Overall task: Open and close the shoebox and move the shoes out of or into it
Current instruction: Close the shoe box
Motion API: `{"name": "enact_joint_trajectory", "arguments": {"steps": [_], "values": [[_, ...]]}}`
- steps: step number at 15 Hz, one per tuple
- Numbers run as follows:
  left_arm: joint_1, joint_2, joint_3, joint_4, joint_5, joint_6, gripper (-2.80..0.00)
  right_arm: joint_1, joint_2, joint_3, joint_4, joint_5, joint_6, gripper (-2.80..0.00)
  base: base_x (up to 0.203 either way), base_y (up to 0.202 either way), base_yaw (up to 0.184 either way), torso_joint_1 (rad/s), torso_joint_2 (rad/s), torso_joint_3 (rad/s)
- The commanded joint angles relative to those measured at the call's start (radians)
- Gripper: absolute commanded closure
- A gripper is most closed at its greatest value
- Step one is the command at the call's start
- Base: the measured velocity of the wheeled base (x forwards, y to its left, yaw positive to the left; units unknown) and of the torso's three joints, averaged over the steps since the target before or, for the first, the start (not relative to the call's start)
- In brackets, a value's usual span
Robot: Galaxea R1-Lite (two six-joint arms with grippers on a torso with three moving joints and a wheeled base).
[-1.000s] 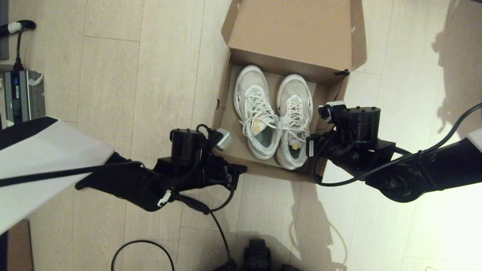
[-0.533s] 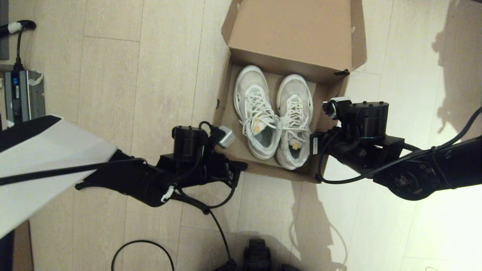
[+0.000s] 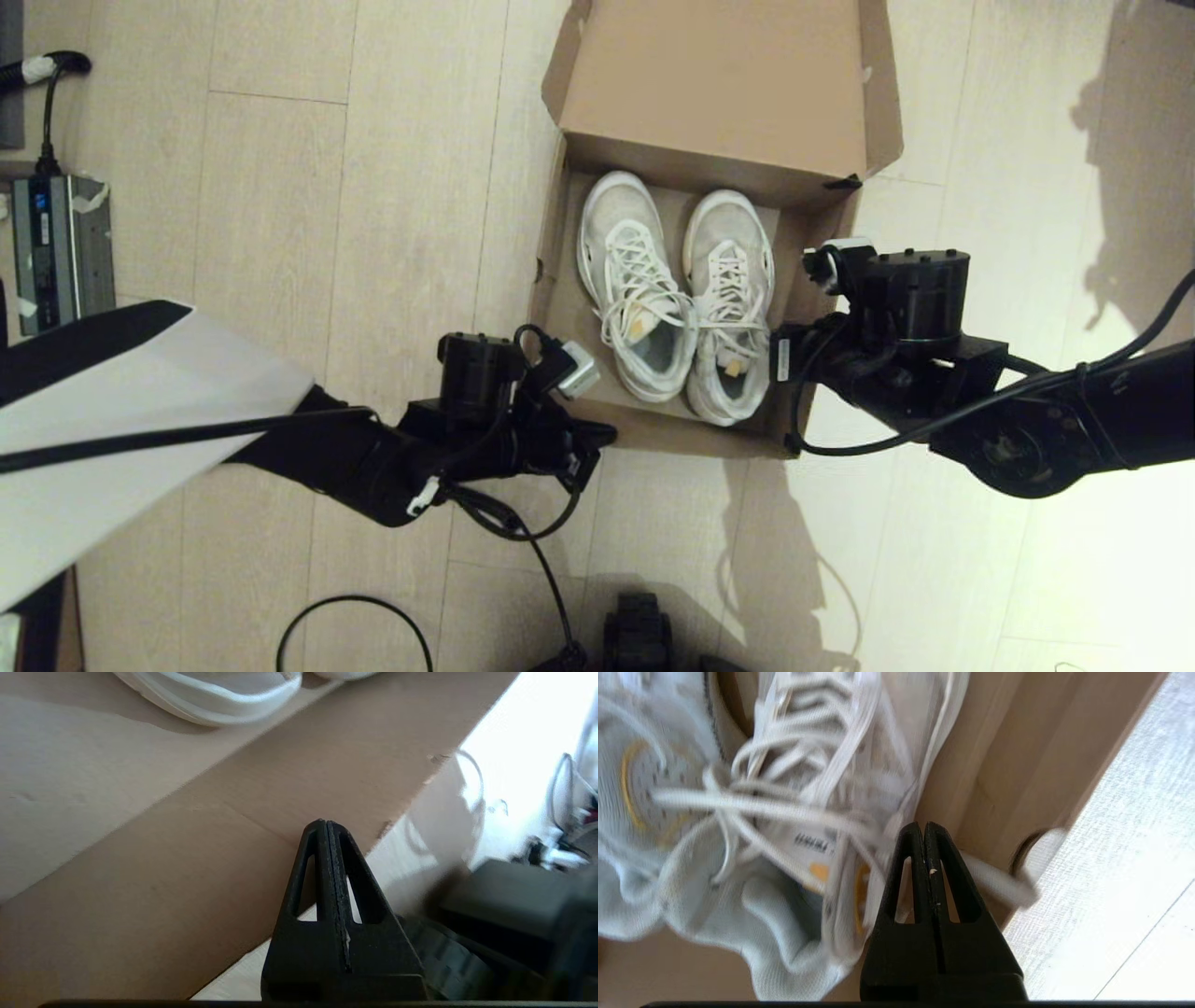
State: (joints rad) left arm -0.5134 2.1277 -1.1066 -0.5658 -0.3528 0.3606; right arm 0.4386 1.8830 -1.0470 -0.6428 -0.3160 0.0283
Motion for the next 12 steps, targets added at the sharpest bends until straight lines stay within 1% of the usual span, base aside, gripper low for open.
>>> {"name": "enact_joint_trajectory", "arguments": {"steps": [1, 5, 7, 8, 9, 10, 11, 12], "values": [[-0.003, 0.002, 0.002, 0.025, -0.028, 0.001, 0.0, 0.0, -0.001, -0.004, -0.005, -0.003, 0.001, 0.0, 0.0, 0.0, 0.0, 0.0, 0.0, 0.0], [-0.005, 0.001, 0.02, 0.039, -0.054, 0.001, 0.0, -0.006, -0.001, -0.005, -0.005, -0.001, 0.001, 0.0, 0.0, 0.0, 0.0, 0.0, 0.0, 0.0], [-0.014, -0.017, 0.073, 0.04, -0.074, -0.002, 0.0, -0.013, -0.001, -0.011, -0.005, -0.003, 0.001, 0.0, 0.0, 0.0, 0.0, 0.0, 0.0, 0.0], [-0.024, -0.033, 0.114, 0.039, -0.079, -0.015, 0.0, -0.018, -0.002, -0.013, -0.005, -0.002, 0.001, 0.0, 0.0, 0.0, 0.0, 0.0, 0.0, 0.0], [-0.038, -0.047, 0.154, 0.038, -0.081, -0.047, 0.0, -0.026, -0.002, -0.012, -0.008, -0.002, 0.001, 0.0, 0.0, 0.0, 0.0, 0.0, 0.0, 0.0], [-0.051, -0.059, 0.19, 0.037, -0.082, -0.093, 0.0, -0.03, -0.002, -0.01, -0.011, -0.002, 0.002, 0.0, 0.0, 0.0, 0.0, 0.0, 0.0, 0.0], [-0.057, -0.062, 0.22, 0.035, -0.083, -0.114, 0.0, -0.031, -0.002, -0.008, -0.011, -0.003, 0.002, 0.0, 0.0, 0.0, 0.0, 0.0, 0.0, 0.0], [-0.059, -0.057, 0.231, 0.029, -0.083, -0.118, 0.0, -0.034, -0.005, -0.004, -0.012, -0.003, 0.004, 0.0, 0.0, 0.0, 0.0, 0.0, 0.0, 0.0]]}}
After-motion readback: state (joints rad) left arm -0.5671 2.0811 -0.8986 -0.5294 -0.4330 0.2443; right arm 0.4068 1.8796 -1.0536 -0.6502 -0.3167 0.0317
